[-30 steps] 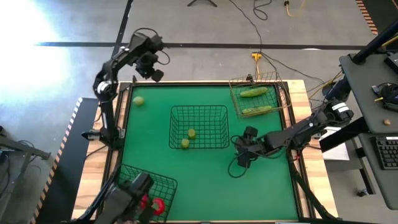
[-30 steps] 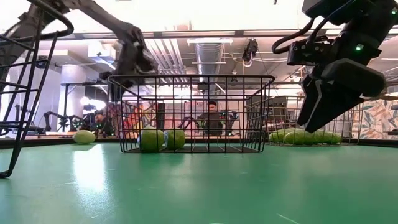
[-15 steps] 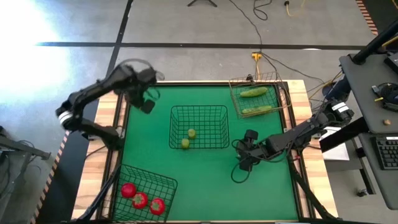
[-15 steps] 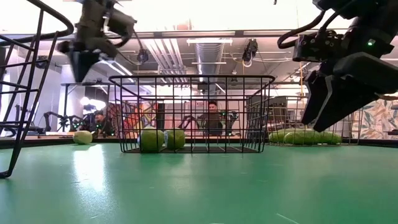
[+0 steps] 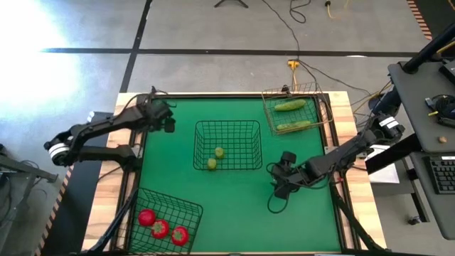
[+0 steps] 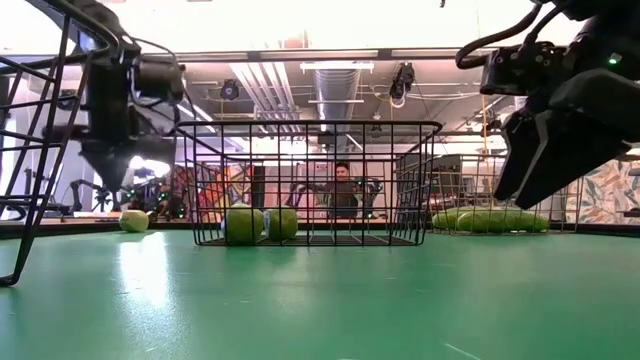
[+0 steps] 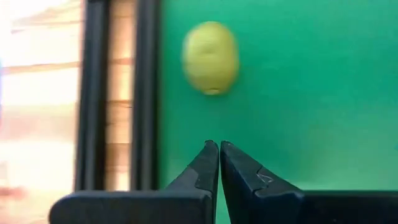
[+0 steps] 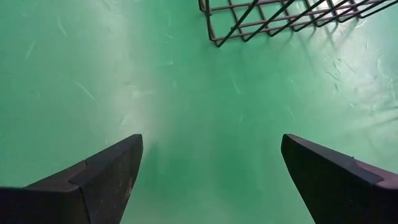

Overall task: Sort produce into baskets
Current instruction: Put the green lime into the top black wire basket

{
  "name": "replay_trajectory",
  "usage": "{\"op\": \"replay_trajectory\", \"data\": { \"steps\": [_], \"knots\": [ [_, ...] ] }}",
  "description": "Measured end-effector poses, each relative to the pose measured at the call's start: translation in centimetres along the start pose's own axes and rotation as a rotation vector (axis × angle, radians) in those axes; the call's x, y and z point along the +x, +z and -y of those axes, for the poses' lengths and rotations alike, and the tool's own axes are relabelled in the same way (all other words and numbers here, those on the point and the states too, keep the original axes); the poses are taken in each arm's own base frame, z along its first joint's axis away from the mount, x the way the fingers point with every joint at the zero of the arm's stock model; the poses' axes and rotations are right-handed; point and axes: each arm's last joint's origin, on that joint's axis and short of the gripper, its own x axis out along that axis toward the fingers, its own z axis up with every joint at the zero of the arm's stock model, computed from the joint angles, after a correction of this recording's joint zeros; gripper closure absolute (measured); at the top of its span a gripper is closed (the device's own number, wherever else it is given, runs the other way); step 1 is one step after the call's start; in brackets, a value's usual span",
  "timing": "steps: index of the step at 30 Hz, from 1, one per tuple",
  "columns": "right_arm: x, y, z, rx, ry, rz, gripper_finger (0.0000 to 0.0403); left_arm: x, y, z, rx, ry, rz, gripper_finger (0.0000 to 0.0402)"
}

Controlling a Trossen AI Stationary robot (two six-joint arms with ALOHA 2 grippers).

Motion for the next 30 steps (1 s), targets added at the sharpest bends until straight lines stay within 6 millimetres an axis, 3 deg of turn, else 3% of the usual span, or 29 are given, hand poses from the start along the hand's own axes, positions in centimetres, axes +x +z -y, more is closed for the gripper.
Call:
{"op": "replay_trajectory", "data": {
  "steps": [6, 12, 20, 25, 30],
  "knots": [
    [-0.1, -0.1, -0.2, 0.01, 0.008, 0.009, 0.0026, 1.6, -0.7, -0.4, -0.18, 0.156, 0.113, 0.0402],
    [-0.1, 0.1, -0.3, 0.009, -0.002, 0.036, 0.0026, 3.2, 0.1, 0.9, -0.275, 0.144, 0.155, 0.0402],
    [-0.4, -0.3, -0.8, 0.001, 0.011, 0.032, 0.0026, 5.1, 1.2, 0.2, -0.478, 0.23, 0.15, 0.0402],
    [-0.5, -0.5, -1.0, -0.018, 0.013, 0.036, 0.0026, 6.3, 1.6, 0.7, -0.564, 0.209, 0.175, 0.0401],
    [-0.5, -0.4, -1.0, -0.03, 0.001, 0.044, 0.0026, 7.3, 2.3, 1.8, -0.562, 0.162, 0.182, 0.0401]
  ]
}}
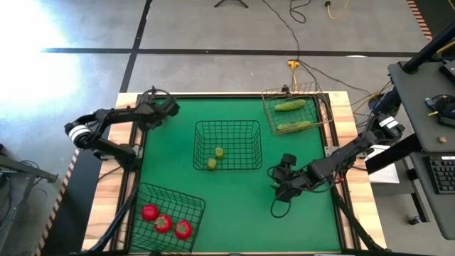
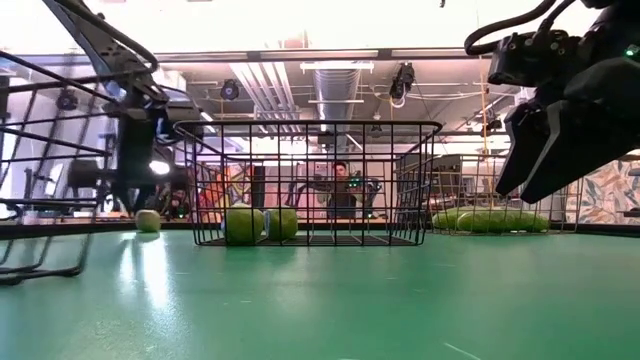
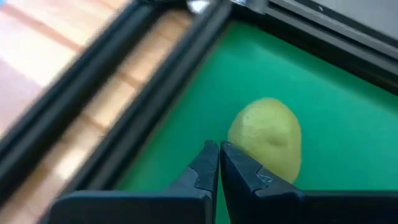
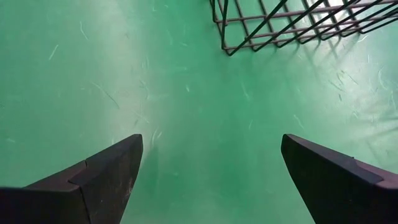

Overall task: Sort produce into baskets
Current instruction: Put the green lime into the top black wire basket

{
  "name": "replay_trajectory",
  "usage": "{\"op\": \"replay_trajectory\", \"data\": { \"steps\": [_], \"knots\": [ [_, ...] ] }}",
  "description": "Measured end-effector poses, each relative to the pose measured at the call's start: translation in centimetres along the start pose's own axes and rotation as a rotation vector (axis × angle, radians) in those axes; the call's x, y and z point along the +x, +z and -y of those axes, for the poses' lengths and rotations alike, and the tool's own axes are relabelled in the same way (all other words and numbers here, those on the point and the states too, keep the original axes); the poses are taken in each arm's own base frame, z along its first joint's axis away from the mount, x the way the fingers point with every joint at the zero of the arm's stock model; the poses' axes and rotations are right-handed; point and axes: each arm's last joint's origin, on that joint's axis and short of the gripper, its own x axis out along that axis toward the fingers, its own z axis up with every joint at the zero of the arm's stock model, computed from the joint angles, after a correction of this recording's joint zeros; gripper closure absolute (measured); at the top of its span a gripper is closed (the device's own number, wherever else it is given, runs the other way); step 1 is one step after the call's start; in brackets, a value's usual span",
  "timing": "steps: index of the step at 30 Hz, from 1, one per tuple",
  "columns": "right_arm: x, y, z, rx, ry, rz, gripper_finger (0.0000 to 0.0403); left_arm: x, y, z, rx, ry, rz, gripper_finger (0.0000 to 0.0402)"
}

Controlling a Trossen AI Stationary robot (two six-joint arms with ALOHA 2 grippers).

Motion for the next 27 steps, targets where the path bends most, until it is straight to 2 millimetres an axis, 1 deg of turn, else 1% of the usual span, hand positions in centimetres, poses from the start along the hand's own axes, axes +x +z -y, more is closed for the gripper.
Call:
{"op": "replay_trajectory", "data": {
  "steps": [5, 9, 13, 15, 18, 20, 23, 27],
  "knots": [
    [0.0, 0.0, 0.0, -0.006, 0.0, 0.0, 0.0026, 0.1, -0.1, 1.4, 0.067, -0.036, -0.031, 0.0401],
    [0.0, 0.0, 0.0, -0.008, -0.005, 0.003, 0.0026, -0.6, -0.2, 2.5, 0.134, -0.075, -0.037, 0.0401],
    [0.0, 0.0, 0.0, -0.009, -0.006, 0.003, 0.0026, -1.5, -0.3, 2.3, 0.194, -0.065, -0.045, 0.0401],
    [0.0, 0.0, 0.0, -0.014, -0.006, 0.004, 0.0026, -1.8, -0.4, 2.0, 0.21, -0.065, -0.047, 0.0393],
    [0.0, 0.0, 0.0, -0.02, -0.006, 0.004, 0.0026, -2.1, -0.7, 1.8, 0.226, -0.079, -0.043, 0.0368],
    [0.0, 0.0, 0.0, -0.028, -0.007, 0.004, 0.0026, -2.3, -0.8, 2.1, 0.218, -0.102, -0.024, 0.0344],
    [0.0, 0.0, 0.0, -0.031, -0.007, 0.005, 0.0026, -2.3, -0.7, 2.5, 0.216, -0.135, 0.007, 0.0297],
    [0.0, 0.0, 0.0, -0.016, -0.007, 0.004, 0.0026, -2.6, -0.2, 2.9, 0.316, -0.138, 0.025, 0.0224]
  ]
}}
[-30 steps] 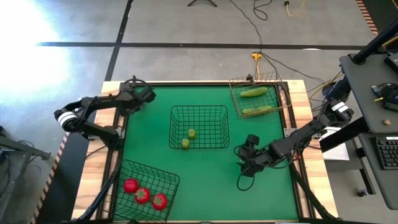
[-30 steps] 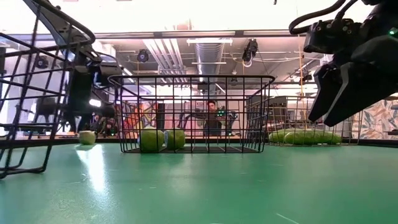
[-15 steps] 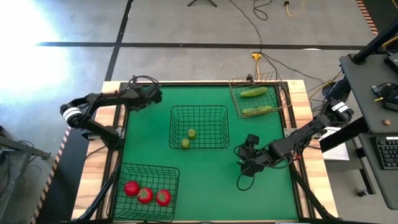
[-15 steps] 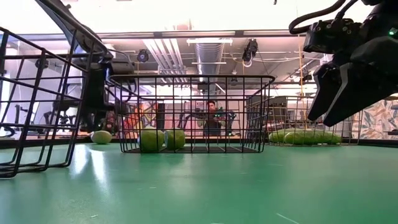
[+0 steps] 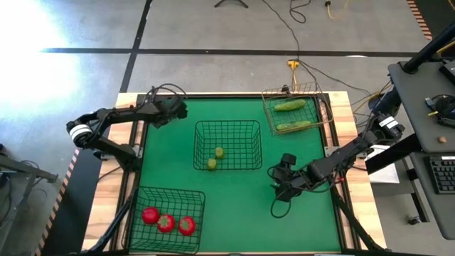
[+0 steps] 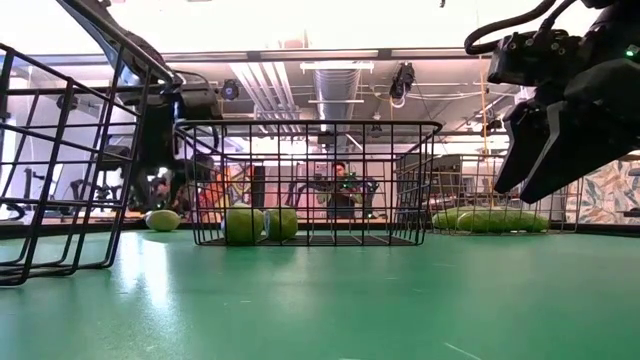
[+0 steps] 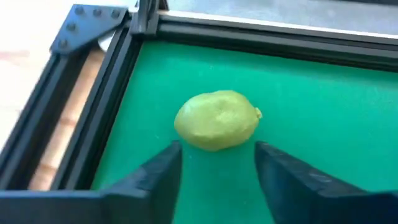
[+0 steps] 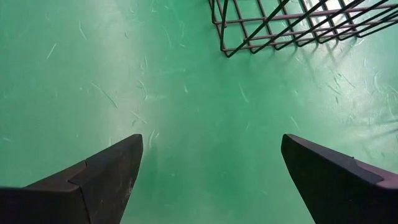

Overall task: Sort produce into baskets
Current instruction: Put the green lime into the top black wire basket

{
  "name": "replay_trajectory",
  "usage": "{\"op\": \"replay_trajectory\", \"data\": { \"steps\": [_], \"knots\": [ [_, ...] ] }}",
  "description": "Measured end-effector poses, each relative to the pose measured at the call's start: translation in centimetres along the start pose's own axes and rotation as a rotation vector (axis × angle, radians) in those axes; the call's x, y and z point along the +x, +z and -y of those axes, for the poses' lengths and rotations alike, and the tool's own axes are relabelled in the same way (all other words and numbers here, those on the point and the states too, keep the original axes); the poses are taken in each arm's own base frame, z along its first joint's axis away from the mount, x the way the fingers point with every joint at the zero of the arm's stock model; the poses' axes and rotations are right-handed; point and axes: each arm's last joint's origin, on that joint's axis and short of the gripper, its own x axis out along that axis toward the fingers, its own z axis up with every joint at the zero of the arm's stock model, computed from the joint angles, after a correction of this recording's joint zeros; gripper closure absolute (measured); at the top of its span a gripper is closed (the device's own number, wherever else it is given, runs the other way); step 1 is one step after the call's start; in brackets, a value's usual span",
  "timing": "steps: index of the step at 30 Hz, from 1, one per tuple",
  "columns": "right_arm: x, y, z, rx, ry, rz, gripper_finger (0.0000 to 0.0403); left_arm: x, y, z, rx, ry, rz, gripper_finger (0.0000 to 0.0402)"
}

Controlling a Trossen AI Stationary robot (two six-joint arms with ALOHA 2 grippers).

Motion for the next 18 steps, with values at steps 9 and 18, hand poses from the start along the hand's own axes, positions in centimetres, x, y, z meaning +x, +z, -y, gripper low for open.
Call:
{"op": "replay_trajectory", "data": {
  "steps": [9, 18],
  "knots": [
    [0.0, 0.0, 0.0, 0.011, 0.001, 0.0, 0.0026, 1.7, 2.1, -0.7, 0.124, -0.07, -0.095, 0.008],
    [0.0, 0.0, 0.0, 0.044, 0.003, 0.004, 0.0026, 3.1, 2.4, -0.6, 0.32, -0.096, -0.114, 0.0064]
  ]
}}
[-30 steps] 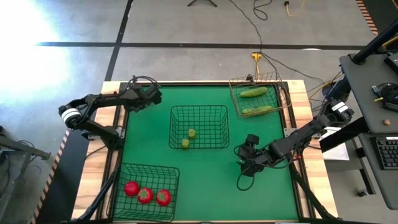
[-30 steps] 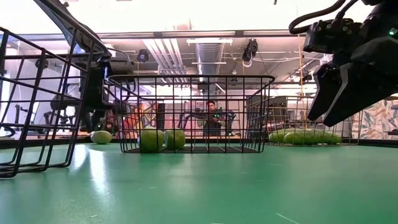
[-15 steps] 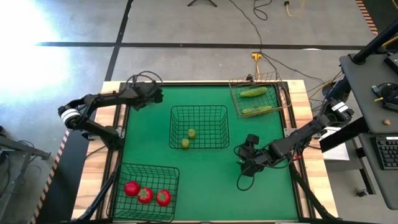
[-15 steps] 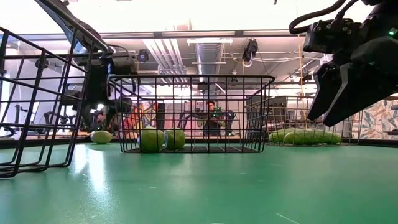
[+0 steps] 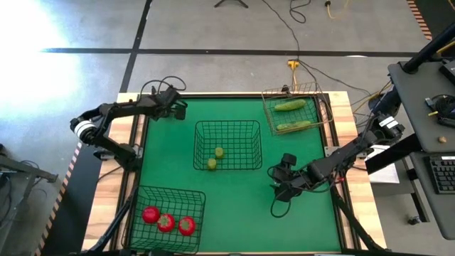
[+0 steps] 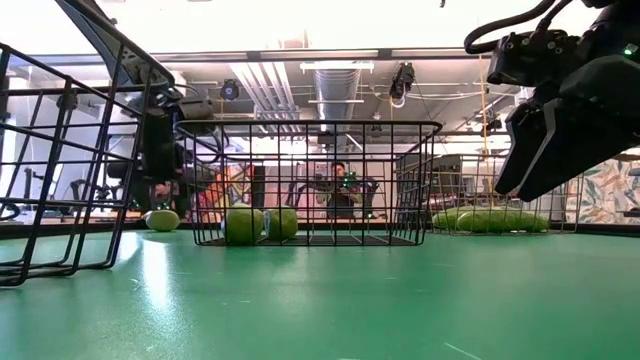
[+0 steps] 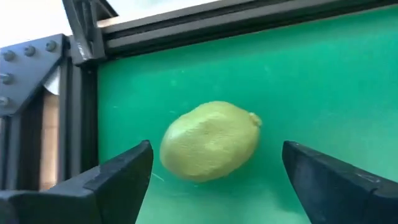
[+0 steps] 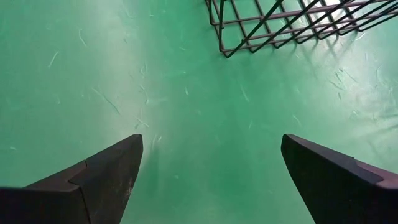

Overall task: Sort produce into baskets
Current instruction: Put the green lime into the top black wire basket

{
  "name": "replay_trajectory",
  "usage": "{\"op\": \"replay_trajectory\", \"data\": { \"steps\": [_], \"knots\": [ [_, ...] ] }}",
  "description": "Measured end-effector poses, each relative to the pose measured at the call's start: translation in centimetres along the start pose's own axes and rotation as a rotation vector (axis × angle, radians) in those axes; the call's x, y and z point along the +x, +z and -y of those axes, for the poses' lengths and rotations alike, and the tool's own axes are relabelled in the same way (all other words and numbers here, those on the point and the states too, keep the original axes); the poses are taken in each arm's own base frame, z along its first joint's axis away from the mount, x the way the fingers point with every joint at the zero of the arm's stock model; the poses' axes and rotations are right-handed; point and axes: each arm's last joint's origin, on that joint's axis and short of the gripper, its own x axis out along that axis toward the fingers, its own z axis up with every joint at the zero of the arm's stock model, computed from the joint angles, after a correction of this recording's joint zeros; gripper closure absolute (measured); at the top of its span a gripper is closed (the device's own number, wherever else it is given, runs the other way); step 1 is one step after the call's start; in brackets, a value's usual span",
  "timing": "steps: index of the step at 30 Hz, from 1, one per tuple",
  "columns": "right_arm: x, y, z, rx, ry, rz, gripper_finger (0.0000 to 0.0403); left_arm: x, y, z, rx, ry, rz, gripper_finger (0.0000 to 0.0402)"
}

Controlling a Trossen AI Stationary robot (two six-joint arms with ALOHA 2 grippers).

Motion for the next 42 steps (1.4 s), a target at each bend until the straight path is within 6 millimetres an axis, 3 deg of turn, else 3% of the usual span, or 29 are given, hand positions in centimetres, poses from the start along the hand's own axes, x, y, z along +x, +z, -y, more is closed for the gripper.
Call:
{"op": "replay_trajectory", "data": {
  "steps": [9, 28, 36, 42],
  "knots": [
    [0.0, 0.0, 0.0, 0.018, 0.001, 0.001, 0.0026, 0.1, 0.4, 0.1, 0.037, 0.014, 0.017, 0.0075],
    [0.0, 0.0, 0.0, 0.028, 0.001, 0.001, 0.0026, -0.6, -0.4, 1.9, 0.119, -0.158, -0.023, 0.0075],
    [0.0, 0.0, 0.0, 0.032, 0.001, 0.001, 0.0026, -0.3, 0.2, 2.2, 0.012, -0.147, 0.055, 0.0075],
    [0.0, 0.0, 0.0, 0.032, 0.001, 0.001, 0.0026, 1.3, -0.9, 2.4, -0.107, -0.061, 0.0, 0.0075]
  ]
}}
